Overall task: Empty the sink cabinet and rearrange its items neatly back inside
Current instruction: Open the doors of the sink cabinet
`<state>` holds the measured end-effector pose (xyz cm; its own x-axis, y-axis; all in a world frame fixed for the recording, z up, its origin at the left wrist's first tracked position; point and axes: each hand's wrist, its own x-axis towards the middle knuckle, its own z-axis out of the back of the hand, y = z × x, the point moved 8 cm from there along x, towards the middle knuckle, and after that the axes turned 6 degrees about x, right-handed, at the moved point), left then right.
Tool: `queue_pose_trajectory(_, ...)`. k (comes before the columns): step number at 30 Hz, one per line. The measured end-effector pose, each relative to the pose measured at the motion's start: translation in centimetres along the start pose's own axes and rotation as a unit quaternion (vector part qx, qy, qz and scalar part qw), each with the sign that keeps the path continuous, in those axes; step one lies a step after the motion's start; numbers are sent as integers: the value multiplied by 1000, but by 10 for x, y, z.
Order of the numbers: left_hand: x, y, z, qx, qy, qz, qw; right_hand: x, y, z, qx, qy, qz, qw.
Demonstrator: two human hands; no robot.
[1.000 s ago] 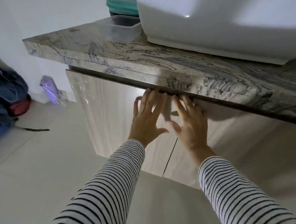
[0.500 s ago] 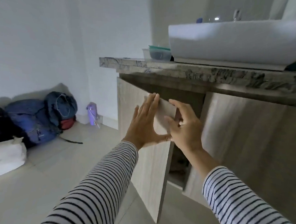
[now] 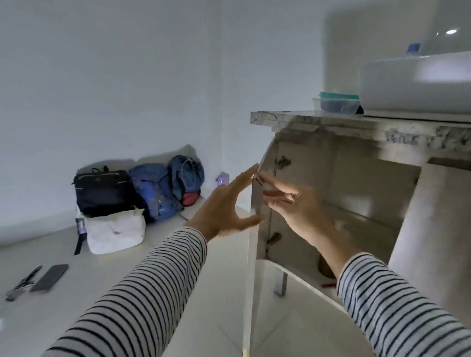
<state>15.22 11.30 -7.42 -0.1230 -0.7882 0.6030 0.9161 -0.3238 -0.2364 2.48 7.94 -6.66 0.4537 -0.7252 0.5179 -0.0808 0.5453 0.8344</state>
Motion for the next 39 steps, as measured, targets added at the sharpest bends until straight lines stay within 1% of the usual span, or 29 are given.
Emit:
queue_pose_trajectory(2, -10, 20, 10, -18, -12, 34, 999, 12, -6, -21, 0, 10, 2, 1000)
queue_pose_trajectory(4, -20, 44, 22, -29, -29, 74, 996, 25, -9, -47, -20, 38, 10, 999)
queue_pose_trajectory(7, -32, 79, 41, -72, -68, 114, 989, 41, -8, -90, -79, 74, 35, 993)
queue_pose_trajectory(10, -36, 121, 53, -83, -79, 178, 977, 55, -13, -125, -155, 101, 51, 981)
queue_pose_trajectory(13, -32, 146, 62, -59, -71, 211, 973, 68, -22, -147, -221, 133, 59, 964)
queue_pose_trajectory(17, -31, 156, 63, -14, -59, 232, 971, 80, -28, -167, -283, 152, 61, 945)
queue_pose_trajectory(21, -46, 153, 56, 71, -23, 231, 970, 77, -35, -169, -380, 173, 17, 908)
queue_pose_trajectory(22, -50, 153, 53, 89, -4, 238, 967, 74, -34, -166, -390, 176, 8, 904)
queue_pose_trajectory(24, -58, 152, 42, 127, 56, 253, 958, 68, -31, -159, -413, 178, -3, 893)
queue_pose_trajectory(26, -60, 146, 33, 166, 111, 250, 948, 61, -29, -146, -457, 184, -17, 870)
queue_pose_trajectory(29, -46, 125, 23, 202, 158, 228, 939, 49, -28, -114, -513, 184, -57, 836)
queue_pose_trajectory(33, -14, 84, 0, 219, 192, 184, 939, 31, -26, -47, -558, 152, -122, 807)
queue_pose_trajectory(39, 45, -3, -51, 203, 205, 100, 952, -5, -5, 74, -600, 71, -195, 772)
